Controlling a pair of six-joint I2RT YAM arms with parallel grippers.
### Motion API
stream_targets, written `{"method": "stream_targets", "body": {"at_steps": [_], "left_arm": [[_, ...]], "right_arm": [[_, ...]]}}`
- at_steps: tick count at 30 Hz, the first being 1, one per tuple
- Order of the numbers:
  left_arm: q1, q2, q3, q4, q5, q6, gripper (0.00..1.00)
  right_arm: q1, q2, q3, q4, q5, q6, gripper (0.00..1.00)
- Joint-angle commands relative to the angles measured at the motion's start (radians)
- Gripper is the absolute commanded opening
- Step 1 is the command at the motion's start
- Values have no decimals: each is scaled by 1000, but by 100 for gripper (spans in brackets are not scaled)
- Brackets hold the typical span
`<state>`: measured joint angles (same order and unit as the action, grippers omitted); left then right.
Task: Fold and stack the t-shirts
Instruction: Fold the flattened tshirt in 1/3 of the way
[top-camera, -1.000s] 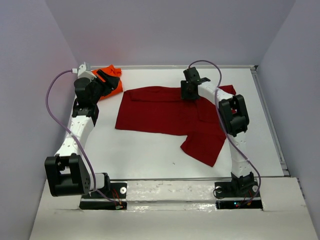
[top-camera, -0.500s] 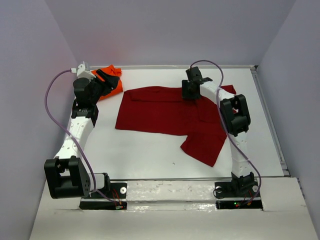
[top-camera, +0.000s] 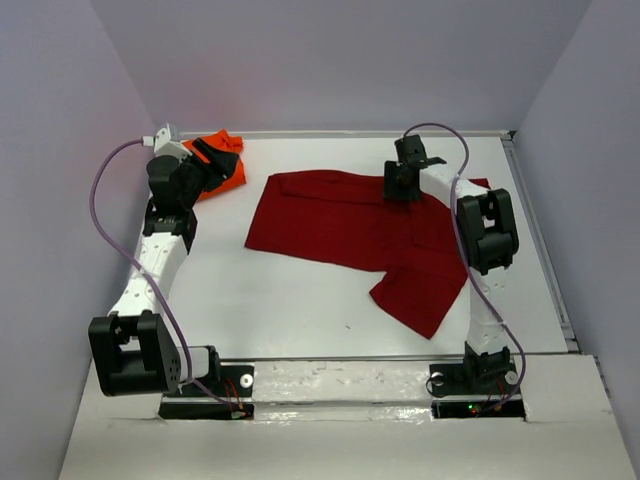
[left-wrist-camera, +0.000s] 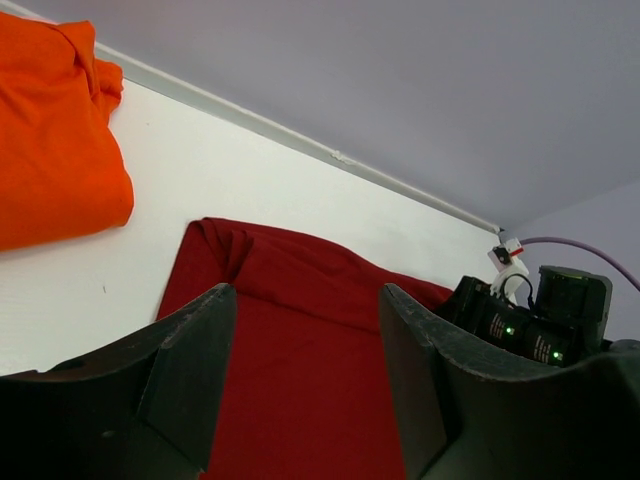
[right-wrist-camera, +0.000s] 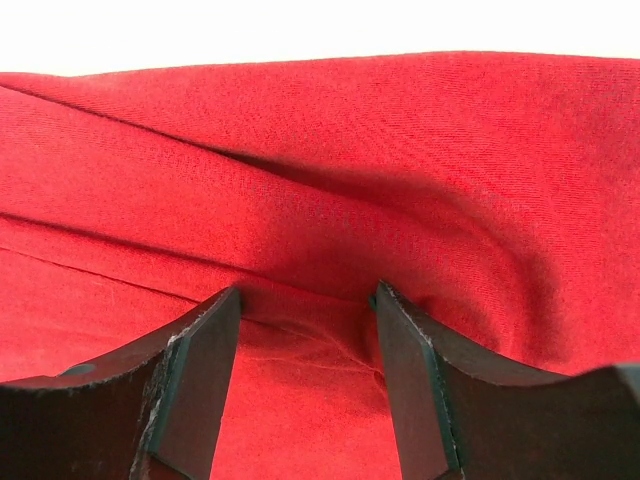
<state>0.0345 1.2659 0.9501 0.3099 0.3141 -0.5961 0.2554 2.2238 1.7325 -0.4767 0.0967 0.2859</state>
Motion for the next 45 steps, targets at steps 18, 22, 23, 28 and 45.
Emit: {"method": "stream_targets", "body": {"at_steps": [18,22,23,28,45], "left_arm": [[-176,637,271,231,165,-87,68],[-203,736,357,232,141,-59,68],[-206,756,392,229,144,-54,68],[-211,846,472,172,123,-5,68],[-216,971,662,-5,23,142,68]], "right_arm": [[53,-320,-230,87,-319,76,62],[76,-391,-315,105,-334,65,62],[76,-398,-326,107,-333,65,62],[76,-417,-370,135,-356,64,62],[85,-412,-390,167,-420,70,62]]}}
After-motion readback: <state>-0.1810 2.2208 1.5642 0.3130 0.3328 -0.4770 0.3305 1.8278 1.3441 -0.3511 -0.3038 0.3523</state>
